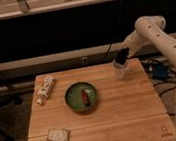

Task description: Place the eraser in the ceramic cup

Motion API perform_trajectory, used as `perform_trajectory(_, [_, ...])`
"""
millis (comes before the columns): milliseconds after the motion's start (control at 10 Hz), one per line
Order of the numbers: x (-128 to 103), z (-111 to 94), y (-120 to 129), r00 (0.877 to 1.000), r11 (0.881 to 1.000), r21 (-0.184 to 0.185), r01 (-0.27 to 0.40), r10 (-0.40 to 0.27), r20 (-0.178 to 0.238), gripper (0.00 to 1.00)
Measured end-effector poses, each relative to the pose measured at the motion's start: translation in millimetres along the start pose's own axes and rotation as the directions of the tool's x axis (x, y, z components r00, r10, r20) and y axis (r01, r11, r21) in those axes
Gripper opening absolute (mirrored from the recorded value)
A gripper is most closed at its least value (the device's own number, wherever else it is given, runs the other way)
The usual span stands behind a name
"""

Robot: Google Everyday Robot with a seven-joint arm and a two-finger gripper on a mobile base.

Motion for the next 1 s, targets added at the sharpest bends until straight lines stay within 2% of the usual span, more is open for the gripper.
perform_trajectory(500, [-3.5,1.7,0.7,1.000,1.000,0.020,-0.013,0.013,0.006,0.80])
perform_trajectory(800, [-4.2,-0.8,4.0,0.998,1.000,0.022,-0.016,0.015,0.059,0.80])
perform_trajectory(1000, [-3.7,1.2,-0.8,1.000,1.000,0.021,-0.013,0.012,0.019,0.80])
